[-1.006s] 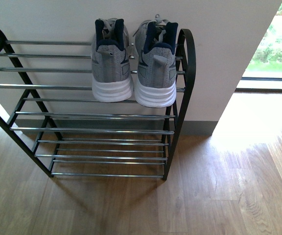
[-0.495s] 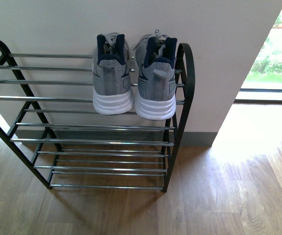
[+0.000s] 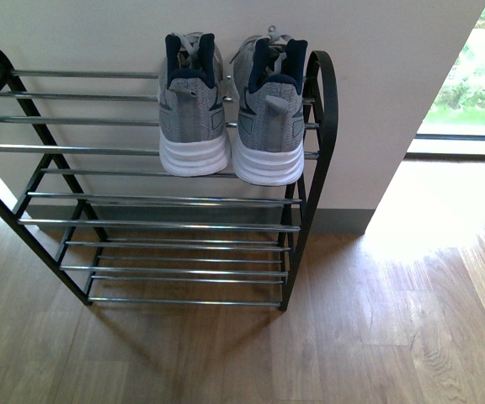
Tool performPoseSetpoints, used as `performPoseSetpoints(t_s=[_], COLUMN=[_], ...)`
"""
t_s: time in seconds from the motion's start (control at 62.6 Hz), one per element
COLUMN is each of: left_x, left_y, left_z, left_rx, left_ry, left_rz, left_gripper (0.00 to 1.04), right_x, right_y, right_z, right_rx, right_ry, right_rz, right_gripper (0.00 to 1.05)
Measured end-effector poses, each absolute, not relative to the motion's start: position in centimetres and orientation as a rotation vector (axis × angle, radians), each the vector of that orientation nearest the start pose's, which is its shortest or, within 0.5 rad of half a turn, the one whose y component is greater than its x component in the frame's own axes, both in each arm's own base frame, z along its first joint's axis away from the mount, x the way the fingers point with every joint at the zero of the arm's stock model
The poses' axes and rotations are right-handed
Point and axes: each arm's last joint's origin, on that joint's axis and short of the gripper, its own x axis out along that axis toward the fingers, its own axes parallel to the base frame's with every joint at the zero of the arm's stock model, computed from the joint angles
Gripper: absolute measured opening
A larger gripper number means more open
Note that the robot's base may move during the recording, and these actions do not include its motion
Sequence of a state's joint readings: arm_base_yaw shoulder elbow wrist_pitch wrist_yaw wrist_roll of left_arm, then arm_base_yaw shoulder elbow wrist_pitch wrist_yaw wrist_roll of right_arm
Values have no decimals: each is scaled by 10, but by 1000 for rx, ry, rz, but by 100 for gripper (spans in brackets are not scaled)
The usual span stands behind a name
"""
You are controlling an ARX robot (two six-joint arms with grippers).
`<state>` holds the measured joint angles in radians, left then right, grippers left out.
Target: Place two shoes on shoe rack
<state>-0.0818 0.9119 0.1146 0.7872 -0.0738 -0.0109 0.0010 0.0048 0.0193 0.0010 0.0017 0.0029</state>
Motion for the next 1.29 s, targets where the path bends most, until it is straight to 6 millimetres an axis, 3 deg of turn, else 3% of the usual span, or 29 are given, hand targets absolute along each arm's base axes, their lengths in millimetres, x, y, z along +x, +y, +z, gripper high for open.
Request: performPoseSetpoints(t_s=[0.144, 0.335, 1.294], left_x=[158, 145, 113], left_y=[-1, -1, 0], left_z=[175, 162, 172], left_rx=[-10, -9, -9], left_ry=[10, 18, -17], left_rz=[1, -3, -4], left_gripper=[1, 1, 1], right_x=[97, 97, 97], right_y=[0, 0, 0], right_z=[170, 170, 170], right_rx=[3, 3, 3], right_ry=[-15, -15, -15], right_rz=[-1, -1, -1], right_gripper=[96, 96, 96])
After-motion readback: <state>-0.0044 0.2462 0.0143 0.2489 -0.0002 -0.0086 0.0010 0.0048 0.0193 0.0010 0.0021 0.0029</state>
